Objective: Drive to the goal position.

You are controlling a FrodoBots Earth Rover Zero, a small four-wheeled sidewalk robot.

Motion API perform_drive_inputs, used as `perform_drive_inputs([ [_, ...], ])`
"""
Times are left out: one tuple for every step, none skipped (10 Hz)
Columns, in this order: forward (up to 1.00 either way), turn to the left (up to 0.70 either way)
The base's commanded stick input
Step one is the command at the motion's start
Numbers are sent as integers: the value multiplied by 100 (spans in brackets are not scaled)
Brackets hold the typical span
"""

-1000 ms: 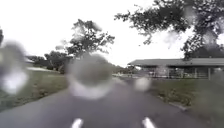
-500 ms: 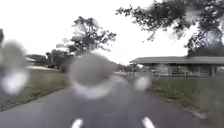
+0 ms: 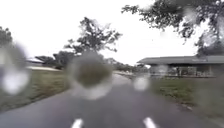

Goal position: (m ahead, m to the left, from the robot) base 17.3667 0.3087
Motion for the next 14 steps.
perform_drive_inputs([
  [70,0],
  [70,0],
  [70,0],
  [70,0],
  [70,0],
  [70,0],
  [70,0],
  [70,0],
  [70,0],
  [70,0],
  [70,0],
  [70,0],
  [70,0],
  [70,0],
])
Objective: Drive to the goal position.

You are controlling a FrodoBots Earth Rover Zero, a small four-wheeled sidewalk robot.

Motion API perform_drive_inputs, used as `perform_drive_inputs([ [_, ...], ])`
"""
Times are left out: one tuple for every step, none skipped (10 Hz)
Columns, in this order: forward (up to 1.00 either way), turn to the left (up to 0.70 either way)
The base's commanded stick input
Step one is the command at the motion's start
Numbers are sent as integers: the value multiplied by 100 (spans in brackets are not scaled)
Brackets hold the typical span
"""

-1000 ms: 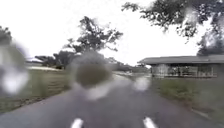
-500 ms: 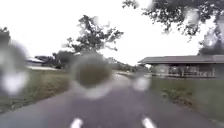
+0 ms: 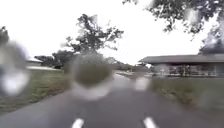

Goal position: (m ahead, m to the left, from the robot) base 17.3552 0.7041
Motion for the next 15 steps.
perform_drive_inputs([
  [70,0],
  [70,0],
  [70,0],
  [70,0],
  [70,0],
  [70,0],
  [70,0],
  [70,0],
  [70,0],
  [70,0],
  [70,0],
  [70,0],
  [70,0],
  [70,0],
  [70,0],
])
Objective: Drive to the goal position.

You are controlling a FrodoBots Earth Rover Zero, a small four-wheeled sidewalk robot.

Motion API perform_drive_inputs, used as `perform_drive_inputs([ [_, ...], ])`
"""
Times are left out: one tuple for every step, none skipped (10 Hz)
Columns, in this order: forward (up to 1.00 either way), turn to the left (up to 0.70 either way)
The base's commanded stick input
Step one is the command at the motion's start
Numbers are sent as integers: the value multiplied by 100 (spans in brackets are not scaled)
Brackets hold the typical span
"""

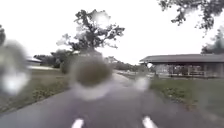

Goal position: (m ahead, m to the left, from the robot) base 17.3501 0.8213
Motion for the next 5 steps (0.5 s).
perform_drive_inputs([
  [70,0],
  [70,0],
  [70,0],
  [70,0],
  [70,0],
])
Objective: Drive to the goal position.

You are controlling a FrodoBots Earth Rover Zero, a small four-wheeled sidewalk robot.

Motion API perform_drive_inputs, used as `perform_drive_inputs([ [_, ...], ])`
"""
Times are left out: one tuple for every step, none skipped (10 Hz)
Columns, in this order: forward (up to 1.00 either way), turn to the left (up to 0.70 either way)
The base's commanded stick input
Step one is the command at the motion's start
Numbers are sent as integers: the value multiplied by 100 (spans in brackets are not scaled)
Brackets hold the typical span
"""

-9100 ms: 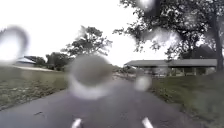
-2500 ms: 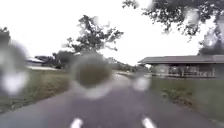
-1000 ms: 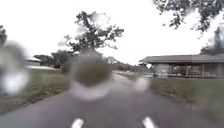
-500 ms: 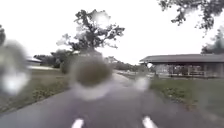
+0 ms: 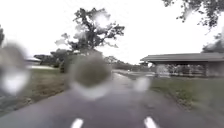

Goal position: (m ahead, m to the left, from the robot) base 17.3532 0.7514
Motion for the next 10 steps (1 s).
perform_drive_inputs([
  [70,0],
  [70,0],
  [70,0],
  [70,0],
  [70,0],
  [70,0],
  [70,0],
  [70,0],
  [70,0],
  [70,0],
])
